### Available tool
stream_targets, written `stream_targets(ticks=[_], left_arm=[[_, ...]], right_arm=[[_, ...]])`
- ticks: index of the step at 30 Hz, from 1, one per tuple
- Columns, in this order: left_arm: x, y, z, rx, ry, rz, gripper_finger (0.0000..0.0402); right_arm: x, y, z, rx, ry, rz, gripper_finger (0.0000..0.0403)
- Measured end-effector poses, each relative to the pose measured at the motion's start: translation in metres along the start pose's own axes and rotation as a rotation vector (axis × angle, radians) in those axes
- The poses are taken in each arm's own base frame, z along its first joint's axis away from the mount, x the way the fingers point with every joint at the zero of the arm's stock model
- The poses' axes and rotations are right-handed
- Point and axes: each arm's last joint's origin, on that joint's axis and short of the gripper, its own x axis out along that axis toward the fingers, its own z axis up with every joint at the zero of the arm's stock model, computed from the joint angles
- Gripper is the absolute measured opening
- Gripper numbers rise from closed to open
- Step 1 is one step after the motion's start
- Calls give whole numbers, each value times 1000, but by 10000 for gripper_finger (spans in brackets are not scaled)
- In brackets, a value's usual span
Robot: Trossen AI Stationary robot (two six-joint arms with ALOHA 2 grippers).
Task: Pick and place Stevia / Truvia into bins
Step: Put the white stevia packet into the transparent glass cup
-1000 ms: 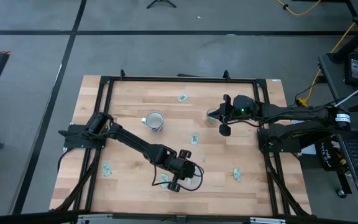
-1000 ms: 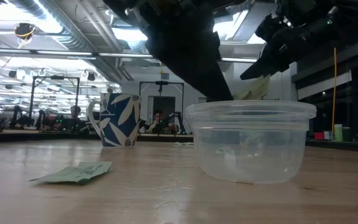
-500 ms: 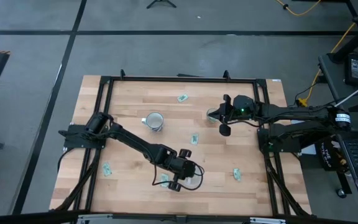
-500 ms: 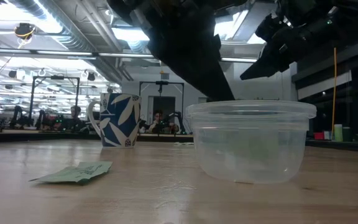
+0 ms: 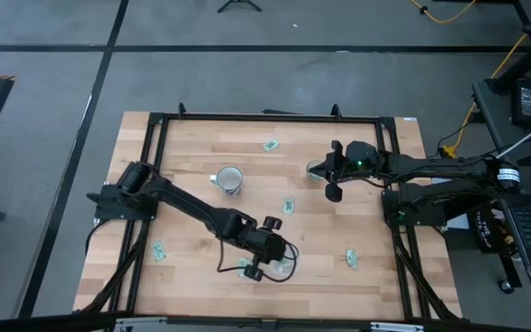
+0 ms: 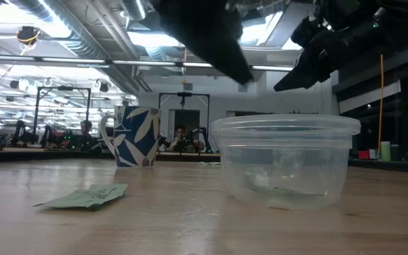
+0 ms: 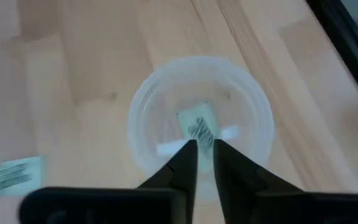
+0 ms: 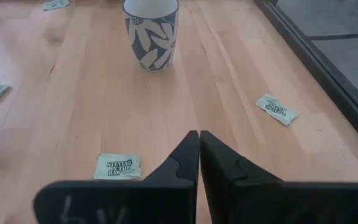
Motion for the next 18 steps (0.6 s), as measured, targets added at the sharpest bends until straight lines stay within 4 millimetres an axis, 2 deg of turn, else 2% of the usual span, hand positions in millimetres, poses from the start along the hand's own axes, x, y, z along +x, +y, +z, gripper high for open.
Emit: stream_targets(ticks=[3, 7, 13, 18], left_arm=[[-19, 2, -1, 42, 31, 30, 8], [-41, 8, -7, 41, 53, 75, 3], [-61, 21, -42, -32, 61, 115, 2], [-69, 27, -80, -99, -39, 146, 1]], right_arm=[[0, 2, -1, -2, 13, 13, 19], [0, 8, -2, -17, 26, 43, 19], [0, 22, -1, -45, 20, 97, 19], [1, 30, -2, -64, 24, 132, 19]])
